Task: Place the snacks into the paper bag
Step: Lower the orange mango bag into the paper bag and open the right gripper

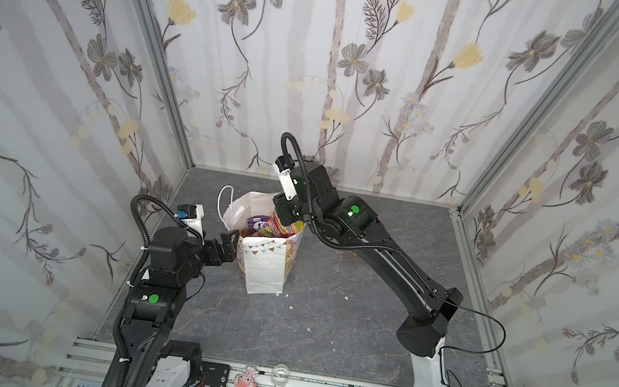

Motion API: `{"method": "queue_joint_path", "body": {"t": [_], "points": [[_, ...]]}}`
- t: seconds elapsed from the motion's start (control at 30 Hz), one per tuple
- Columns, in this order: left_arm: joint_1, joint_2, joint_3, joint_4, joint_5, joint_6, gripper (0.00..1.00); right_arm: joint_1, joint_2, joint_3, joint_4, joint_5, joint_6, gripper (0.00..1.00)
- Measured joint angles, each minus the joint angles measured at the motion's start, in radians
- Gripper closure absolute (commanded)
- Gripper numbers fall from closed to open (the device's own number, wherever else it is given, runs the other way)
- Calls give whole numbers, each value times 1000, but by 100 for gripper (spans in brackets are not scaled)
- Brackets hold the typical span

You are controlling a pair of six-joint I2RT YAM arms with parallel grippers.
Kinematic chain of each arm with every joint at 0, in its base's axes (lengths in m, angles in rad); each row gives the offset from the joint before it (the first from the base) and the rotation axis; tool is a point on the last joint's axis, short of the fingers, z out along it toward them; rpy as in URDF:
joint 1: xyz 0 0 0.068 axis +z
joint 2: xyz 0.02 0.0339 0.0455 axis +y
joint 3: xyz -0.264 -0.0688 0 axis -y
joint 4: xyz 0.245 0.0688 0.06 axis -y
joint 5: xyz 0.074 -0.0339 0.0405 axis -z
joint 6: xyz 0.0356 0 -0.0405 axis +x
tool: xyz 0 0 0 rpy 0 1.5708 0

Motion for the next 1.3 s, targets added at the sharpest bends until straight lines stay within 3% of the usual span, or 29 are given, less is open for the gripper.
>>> {"method": "queue_joint_path", "body": {"t": [0.17, 0.37, 0.5, 0.73, 0.93, 1.13, 1.3], "points": [[0, 0, 0, 0, 0, 0, 0, 27, 42, 13, -31, 151, -10, 76], [0, -1, 0, 0, 0, 0, 0, 24, 83, 14, -68, 228, -20, 84], [0, -2, 0, 0, 0, 0, 0, 23, 119, 14, -83, 220, -28, 90], [0, -4, 0, 0, 0, 0, 0, 15, 155, 14, -93, 154, -43, 91], [0, -5, 0, 0, 0, 0, 0, -36, 195, 18, -95, 31, -24, 97], [0, -6, 0, 0, 0, 0, 0, -23, 171, 48, -98, -57, -14, 85], [0, -7, 0, 0, 0, 0, 0, 2, 77, 60, -48, 24, -13, 78]]}}
